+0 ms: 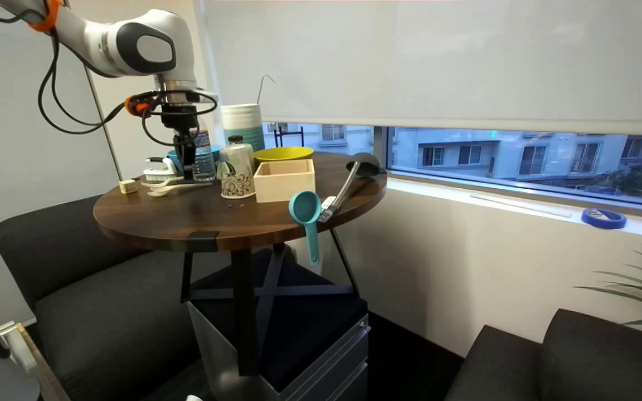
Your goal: Stack the white cutlery together.
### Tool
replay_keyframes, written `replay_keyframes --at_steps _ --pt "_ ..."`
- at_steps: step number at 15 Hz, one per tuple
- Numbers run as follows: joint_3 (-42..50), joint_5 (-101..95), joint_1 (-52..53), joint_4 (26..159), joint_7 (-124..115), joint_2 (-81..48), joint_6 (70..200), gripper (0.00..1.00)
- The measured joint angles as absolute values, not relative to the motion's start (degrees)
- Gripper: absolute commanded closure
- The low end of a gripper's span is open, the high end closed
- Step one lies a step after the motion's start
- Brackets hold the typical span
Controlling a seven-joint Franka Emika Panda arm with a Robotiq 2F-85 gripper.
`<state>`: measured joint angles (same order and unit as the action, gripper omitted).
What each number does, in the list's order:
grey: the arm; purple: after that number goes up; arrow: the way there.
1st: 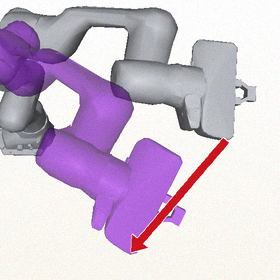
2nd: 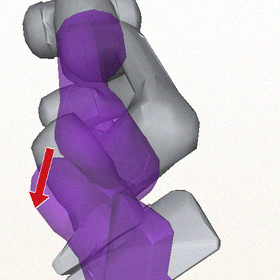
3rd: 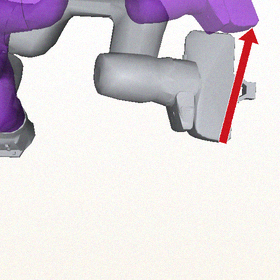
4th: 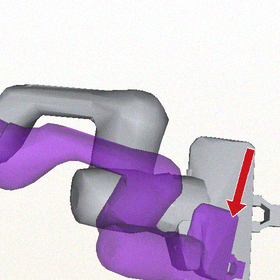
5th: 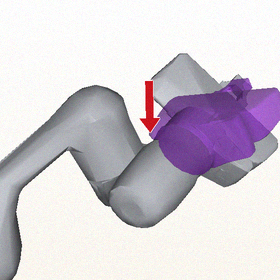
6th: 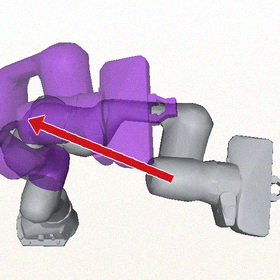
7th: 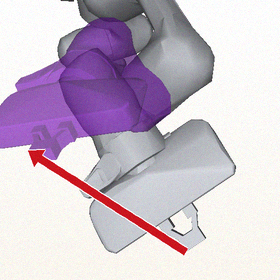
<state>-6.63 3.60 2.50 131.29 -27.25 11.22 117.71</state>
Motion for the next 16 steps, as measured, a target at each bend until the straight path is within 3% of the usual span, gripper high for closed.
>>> replay_keyframes --at_steps 16 --pt "-6.8 4.4 3.1 129.2 -27.3 7.5 119.1 0.97"
